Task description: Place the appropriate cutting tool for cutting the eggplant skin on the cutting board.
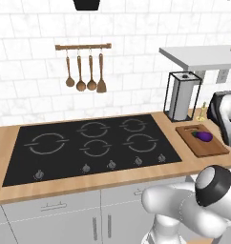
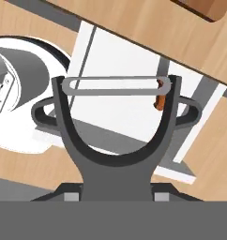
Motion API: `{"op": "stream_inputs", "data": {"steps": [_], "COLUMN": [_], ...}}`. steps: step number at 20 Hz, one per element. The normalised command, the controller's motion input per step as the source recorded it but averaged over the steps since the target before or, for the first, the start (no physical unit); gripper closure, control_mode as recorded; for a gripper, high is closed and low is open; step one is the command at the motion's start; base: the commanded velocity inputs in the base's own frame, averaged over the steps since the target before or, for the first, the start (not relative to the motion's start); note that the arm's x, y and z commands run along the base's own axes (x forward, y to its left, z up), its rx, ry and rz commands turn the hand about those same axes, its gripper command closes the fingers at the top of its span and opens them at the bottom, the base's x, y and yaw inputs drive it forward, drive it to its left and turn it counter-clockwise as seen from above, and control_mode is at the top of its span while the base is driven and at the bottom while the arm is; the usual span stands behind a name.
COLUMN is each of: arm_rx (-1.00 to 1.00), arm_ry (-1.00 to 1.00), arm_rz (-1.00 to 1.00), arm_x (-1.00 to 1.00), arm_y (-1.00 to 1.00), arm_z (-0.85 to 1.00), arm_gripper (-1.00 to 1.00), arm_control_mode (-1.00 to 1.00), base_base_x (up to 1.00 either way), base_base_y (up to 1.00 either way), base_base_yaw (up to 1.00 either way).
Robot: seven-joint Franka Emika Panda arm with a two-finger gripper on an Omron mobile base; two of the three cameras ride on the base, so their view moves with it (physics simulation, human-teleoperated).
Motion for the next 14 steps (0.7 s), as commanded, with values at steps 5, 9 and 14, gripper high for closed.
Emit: {"op": "stream_inputs", "data": {"steps": [5, 9, 14], "arm_rx": [0.03, 0.04, 0.04], "arm_ry": [0.0, 0.0, 0.0], "arm_rz": [0.12, 0.12, 0.11], "arm_x": [0.9, 0.85, 0.69], "arm_y": [-0.05, -0.08, -0.06], "arm_z": [-0.24, -0.37, -0.45], "arm_gripper": [1.0, 1.0, 1.0], "arm_control_mode": [-1.0, -1.0, -1.0], "base_base_x": [0.0, 0.0, 0.0], "base_base_y": [0.0, 0.0, 0.0], "base_base_yaw": [0.0, 0.0, 0.0]}}
